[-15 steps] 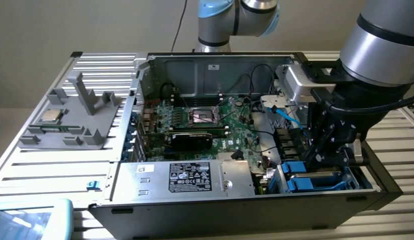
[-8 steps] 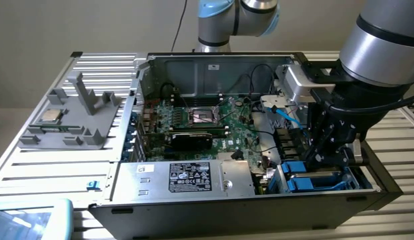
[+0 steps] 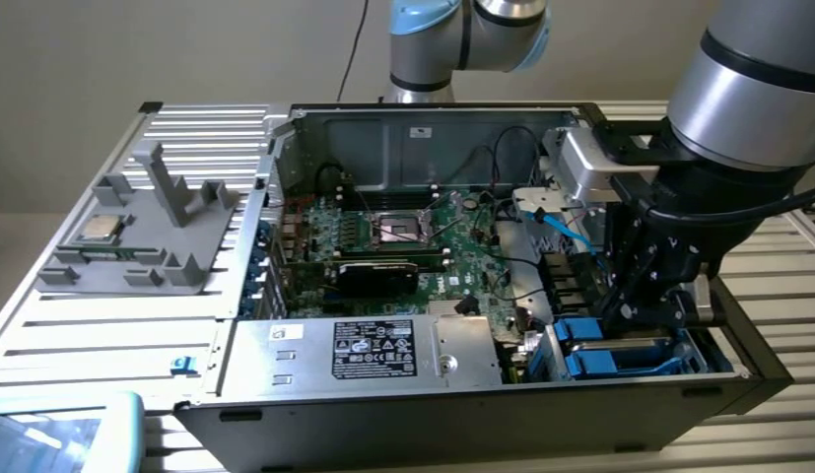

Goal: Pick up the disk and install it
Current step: 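Insert the second disk wire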

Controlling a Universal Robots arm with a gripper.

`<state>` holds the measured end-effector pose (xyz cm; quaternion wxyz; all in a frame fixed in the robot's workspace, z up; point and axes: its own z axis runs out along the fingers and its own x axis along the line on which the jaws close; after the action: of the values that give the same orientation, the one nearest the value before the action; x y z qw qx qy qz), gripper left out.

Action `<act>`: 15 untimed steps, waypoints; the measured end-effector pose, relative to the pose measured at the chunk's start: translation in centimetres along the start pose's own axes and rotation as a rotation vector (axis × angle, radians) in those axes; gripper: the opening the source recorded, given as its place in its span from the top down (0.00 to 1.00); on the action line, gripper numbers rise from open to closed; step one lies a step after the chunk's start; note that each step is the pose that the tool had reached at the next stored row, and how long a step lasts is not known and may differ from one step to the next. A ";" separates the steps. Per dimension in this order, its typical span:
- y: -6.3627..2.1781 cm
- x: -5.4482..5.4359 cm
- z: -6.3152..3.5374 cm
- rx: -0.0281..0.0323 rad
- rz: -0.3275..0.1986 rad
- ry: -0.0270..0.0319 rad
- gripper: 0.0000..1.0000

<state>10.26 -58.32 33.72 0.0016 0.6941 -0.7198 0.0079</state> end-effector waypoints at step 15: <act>-0.01 0.0 -0.17 0.0000 0.000 -0.0033 0.85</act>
<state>10.27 -58.30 33.89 0.0004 0.6941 -0.7198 0.0068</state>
